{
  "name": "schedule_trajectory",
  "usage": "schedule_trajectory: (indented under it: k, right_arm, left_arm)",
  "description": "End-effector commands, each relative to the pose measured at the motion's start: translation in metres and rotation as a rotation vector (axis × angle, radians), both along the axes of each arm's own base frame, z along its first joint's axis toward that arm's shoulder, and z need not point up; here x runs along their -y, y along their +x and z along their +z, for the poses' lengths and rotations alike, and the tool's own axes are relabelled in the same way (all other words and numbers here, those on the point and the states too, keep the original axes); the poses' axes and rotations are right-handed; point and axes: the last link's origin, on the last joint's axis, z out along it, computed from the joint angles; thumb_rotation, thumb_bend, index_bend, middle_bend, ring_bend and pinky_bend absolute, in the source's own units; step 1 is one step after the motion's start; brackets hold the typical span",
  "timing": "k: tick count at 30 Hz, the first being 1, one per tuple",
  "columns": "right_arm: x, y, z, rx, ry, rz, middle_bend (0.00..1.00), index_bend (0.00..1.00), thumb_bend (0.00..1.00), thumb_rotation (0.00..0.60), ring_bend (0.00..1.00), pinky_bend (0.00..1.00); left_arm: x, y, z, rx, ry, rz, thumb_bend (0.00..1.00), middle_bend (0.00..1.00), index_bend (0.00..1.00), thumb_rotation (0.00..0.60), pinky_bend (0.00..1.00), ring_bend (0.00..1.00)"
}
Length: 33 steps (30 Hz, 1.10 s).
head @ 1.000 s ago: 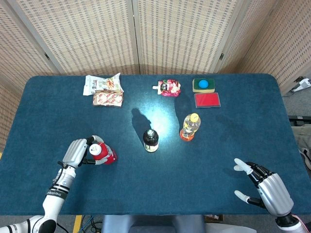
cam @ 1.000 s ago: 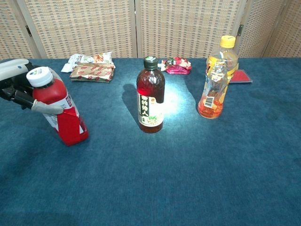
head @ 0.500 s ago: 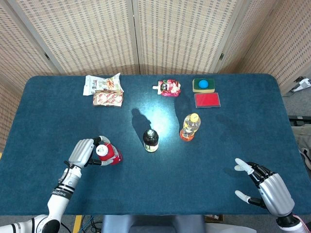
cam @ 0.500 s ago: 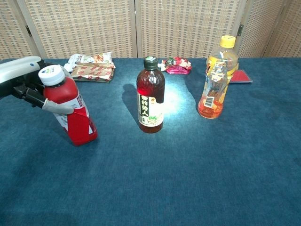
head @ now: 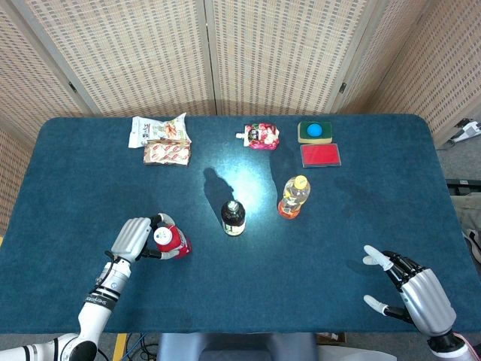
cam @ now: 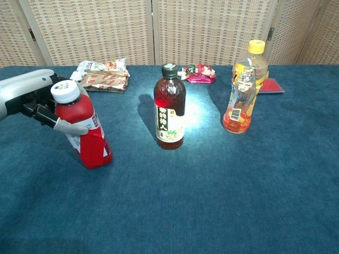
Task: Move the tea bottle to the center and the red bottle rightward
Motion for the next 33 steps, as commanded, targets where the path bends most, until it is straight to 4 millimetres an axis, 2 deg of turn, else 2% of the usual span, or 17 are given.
schedule_trajectory:
  k: [1, 20, 33]
  right_arm:
    - [0.0002, -0.0001, 0.0, 0.0, 0.0, -0.001, 0.38, 0.14, 0.04, 0.6, 0.3, 0.52]
    - [0.0008, -0.0001, -0.0015, -0.003, 0.005, -0.002, 0.38, 0.14, 0.04, 0.6, 0.3, 0.52]
    - [0.0009, -0.0003, -0.0015, -0.004, 0.005, -0.003, 0.38, 0.14, 0.03, 0.6, 0.3, 0.52]
  left_arm:
    - [0.0001, -0.0002, -0.0001, -0.001, 0.001, 0.001, 0.05, 0.47, 0.55, 0.6, 0.71, 0.54]
    - [0.0016, 0.0009, 0.008, -0.028, 0.004, -0.016, 0.05, 0.47, 0.55, 0.6, 0.71, 0.54]
    - [0.0021, 0.0014, 0.0042, -0.073, -0.024, -0.016, 0.05, 0.47, 0.55, 0.6, 0.71, 0.54]
